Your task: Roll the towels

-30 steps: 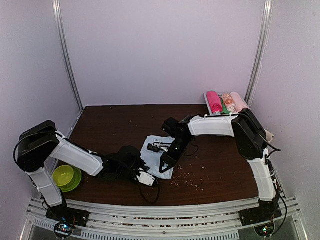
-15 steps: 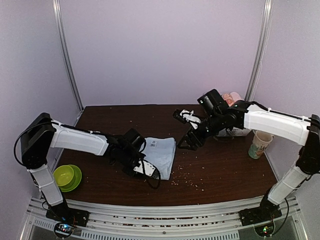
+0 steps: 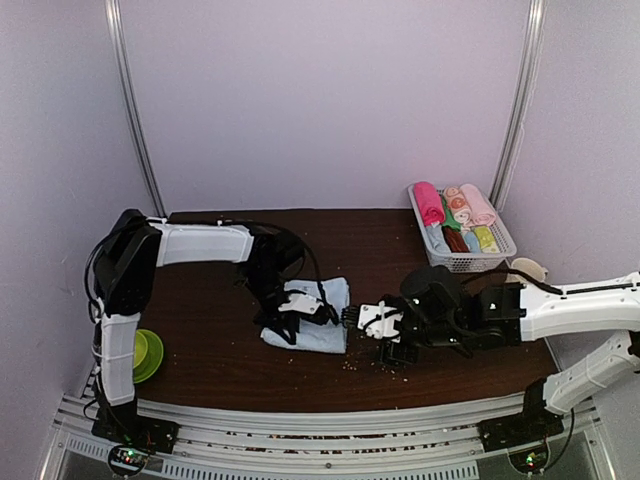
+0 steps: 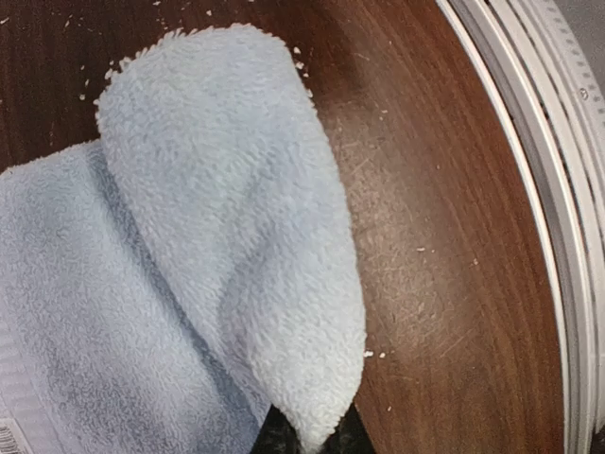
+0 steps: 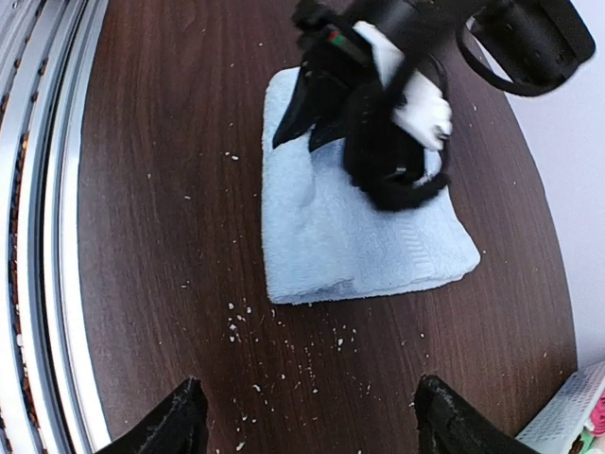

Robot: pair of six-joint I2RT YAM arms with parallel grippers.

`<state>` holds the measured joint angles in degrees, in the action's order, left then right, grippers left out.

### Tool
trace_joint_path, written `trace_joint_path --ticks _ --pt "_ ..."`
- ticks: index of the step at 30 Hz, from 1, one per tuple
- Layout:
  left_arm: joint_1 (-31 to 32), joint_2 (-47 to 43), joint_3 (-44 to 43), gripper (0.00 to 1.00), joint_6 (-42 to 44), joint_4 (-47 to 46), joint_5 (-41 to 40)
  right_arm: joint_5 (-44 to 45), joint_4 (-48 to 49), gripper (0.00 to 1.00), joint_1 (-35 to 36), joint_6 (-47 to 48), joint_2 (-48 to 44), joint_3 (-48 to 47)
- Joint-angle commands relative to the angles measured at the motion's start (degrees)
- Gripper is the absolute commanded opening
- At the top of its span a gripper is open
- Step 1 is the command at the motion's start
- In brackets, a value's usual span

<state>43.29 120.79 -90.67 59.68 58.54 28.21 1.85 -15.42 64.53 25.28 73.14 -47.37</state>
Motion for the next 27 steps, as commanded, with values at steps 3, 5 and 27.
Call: trace_joint_path --ticks 3,5,27 --pt "-3.5 8.0 -11.6 0.00 2.4 17.5 11.2 6.4 7.9 0.75 7.0 9.5 2.2 3.3" --pt "-4.1 9.9 -14.2 0.00 2.9 19.9 12.5 9.0 8.6 0.74 8.4 10.2 5.2 1.5" --pt "-4.7 18.9 -22.5 0.00 6.6 29.0 16.3 17.1 3.1 0.54 4.8 7.3 36.1 -22.7"
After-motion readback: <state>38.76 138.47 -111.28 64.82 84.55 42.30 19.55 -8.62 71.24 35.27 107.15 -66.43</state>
